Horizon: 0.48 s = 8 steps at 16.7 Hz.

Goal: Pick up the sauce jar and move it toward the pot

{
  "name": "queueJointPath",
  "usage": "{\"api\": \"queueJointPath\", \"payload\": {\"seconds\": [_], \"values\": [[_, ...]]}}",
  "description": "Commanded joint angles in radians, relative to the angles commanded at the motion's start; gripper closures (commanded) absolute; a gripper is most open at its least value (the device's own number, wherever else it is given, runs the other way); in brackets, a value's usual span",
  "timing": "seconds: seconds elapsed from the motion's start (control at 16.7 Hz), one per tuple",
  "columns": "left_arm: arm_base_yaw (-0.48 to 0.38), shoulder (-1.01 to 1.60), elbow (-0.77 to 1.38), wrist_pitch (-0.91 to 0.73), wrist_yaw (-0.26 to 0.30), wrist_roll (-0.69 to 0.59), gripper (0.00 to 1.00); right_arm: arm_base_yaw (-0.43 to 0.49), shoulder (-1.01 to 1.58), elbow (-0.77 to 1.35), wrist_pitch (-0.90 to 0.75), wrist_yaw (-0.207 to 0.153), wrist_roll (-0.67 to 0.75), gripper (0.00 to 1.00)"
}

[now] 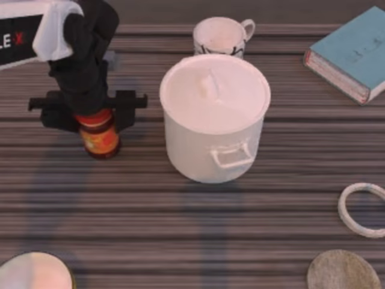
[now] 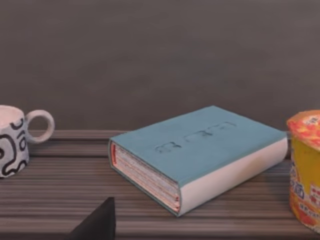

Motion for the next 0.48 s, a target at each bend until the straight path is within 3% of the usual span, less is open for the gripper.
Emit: {"api": "queueJointPath", "payload": {"seconds": [0.12,0.48], "values": [[0.0,0.0,0.0,0.0,0.0,0.0,0.02,0.0,0.0,0.0,0.0,0.0,0.0,0.0],[0.0,0.0,0.0,0.0,0.0,0.0,0.0,0.0,0.0,0.0,0.0,0.0,0.0,0.0]]}}
